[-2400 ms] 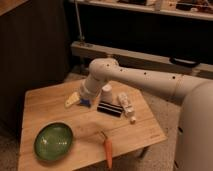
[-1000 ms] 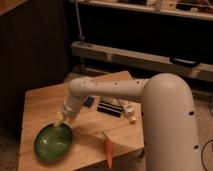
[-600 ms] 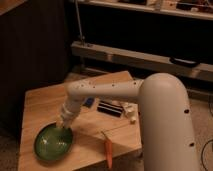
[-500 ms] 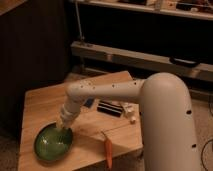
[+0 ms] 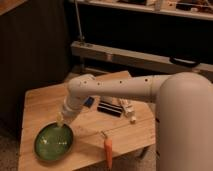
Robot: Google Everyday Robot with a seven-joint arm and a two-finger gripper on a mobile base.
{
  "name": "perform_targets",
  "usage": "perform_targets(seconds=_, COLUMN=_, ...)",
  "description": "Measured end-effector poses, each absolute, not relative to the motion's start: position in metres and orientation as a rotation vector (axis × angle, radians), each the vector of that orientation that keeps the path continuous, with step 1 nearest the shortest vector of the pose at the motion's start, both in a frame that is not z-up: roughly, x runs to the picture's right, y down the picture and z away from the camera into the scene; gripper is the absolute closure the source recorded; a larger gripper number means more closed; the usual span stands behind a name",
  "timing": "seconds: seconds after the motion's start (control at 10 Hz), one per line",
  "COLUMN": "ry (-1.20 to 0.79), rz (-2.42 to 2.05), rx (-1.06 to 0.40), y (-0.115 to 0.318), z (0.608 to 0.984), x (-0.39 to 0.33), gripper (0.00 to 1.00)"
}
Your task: Pick up the ceramic bowl
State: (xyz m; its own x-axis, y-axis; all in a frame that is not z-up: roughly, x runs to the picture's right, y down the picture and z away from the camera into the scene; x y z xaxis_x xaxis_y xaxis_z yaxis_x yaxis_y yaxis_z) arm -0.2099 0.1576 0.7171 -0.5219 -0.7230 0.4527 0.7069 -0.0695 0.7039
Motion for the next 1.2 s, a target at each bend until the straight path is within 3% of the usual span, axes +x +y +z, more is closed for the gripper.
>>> perform_targets(seconds=0.3, ry=-1.118, rz=-1.765, rx=0.021, y=0.168, z=0.730, x=-0.199, gripper=0.57)
perform_targets(seconds=0.9, ry=-1.065, rz=-1.769, rx=-0.024, y=0.190, z=0.810, x=-0.189, gripper=0.57)
perform_targets(seconds=1.2, ry=-1.058, rz=-1.771, rx=-0.028, y=0.189, z=0.826, x=-0.185, gripper=0.57)
